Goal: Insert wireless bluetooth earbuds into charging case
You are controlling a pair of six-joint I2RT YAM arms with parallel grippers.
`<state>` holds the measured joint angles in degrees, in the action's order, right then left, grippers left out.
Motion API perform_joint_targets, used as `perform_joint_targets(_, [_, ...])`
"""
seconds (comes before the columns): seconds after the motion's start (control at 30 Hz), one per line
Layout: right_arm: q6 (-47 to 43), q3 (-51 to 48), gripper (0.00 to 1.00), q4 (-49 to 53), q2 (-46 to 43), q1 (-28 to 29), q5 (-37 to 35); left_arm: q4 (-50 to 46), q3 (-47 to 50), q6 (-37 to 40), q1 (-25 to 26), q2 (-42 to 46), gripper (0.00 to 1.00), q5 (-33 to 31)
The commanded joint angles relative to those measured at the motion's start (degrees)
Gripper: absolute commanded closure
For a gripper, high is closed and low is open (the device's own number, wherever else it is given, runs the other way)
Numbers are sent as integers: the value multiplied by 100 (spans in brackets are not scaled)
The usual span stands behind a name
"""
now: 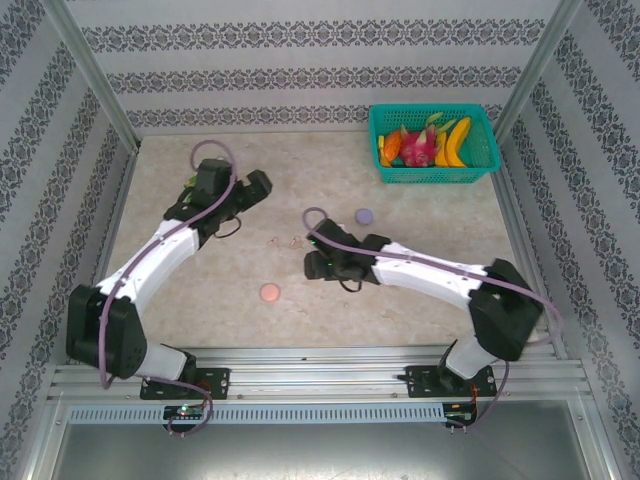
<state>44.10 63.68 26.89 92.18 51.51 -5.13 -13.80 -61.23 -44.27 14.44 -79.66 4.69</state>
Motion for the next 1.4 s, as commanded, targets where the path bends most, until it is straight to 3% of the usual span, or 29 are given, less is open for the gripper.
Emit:
perform_joint_targets(0.0, [-222,651,41,287,568,167,-53,112,494,167,-384,460,0,-331])
perform_joint_targets(0.13, [-483,1349,40,436,1310,396,173,160,732,58,-983,639,0,104])
perform_joint_targets(0.23, [-1157,1873,39,501,1841,545,412,120,752,38,-1287,566,0,444])
perform_joint_targets(0.4, [-2195,2615,37,832,2558,750,688,139,779,45,-1613,455,0,851])
perform_joint_targets(0.63, [-2533,2972,37,1102,3090,835,676,212,826,-7,-1970,459,0,1139])
perform_joint_targets(1.07, [-2670,3164,38,1193,3503,879,618,378,871,-206,-2042,431,0,1369])
perform_joint_targets(1.37, [-2621,2650,51,1022,3192,878,524,465,914,-301,-2041,447,0,1509])
